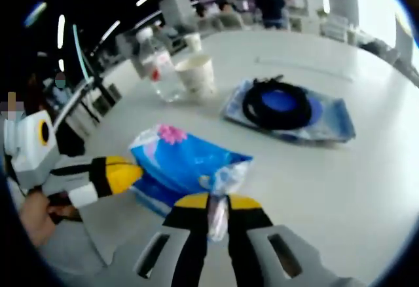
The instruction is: Arrange the tabletop items into an orderly group along one side of the table until the central work area is clear of visible clutter.
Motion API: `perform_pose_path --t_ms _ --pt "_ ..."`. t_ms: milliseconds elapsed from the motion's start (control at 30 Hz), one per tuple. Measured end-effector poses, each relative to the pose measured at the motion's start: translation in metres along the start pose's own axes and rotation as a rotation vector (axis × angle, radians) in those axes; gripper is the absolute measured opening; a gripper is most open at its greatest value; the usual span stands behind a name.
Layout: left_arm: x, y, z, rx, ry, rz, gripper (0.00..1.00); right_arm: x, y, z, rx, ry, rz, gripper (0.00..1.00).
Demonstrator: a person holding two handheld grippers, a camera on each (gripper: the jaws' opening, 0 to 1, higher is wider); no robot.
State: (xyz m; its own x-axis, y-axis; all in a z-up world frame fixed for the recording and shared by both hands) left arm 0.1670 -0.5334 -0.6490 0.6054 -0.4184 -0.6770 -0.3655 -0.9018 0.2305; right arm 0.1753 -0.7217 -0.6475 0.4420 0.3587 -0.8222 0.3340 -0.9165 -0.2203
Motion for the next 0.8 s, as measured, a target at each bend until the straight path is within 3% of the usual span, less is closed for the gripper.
perform_pose_path --t_ms 33,133,533,667,800 --pt "0.000 -0.001 0.000 -0.001 -0.001 -0.009 0.00 0.000 0.001 0.002 -0.028 -0.006 -0.003 0.06" --pt "0.000 -0.003 0.001 -0.013 -0.001 -0.010 0.00 -0.001 0.002 0.006 -0.001 0.005 -0.041 0.07" --pt "0.004 -0.001 0.006 -0.016 -0.024 -0.023 0.00 -0.007 -0.005 0.014 -0.044 -0.003 0.028 0.10" --pt "0.004 -0.001 0.006 -0.023 -0.024 -0.038 0.00 -0.010 -0.006 0.021 -0.055 -0.022 0.089 0.09" --pt "0.004 -0.003 0.008 -0.022 -0.036 -0.039 0.00 -0.008 -0.004 0.026 -0.023 -0.013 0.071 0.07"
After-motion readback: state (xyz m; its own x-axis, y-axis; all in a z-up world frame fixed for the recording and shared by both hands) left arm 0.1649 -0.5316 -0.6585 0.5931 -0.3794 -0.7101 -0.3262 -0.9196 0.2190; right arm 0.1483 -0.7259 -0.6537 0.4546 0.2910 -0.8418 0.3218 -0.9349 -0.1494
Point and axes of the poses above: the point that each gripper's makers call its tool centre point, and the gripper's own axes: x roughly forward along the fingers, y roughly to its right, z roughly out of its underside, the point moved 10 cm from there along -x, roughly backward along the fingers, and after that the axes turned 8 degrees about -y, right-handed, at the moved point
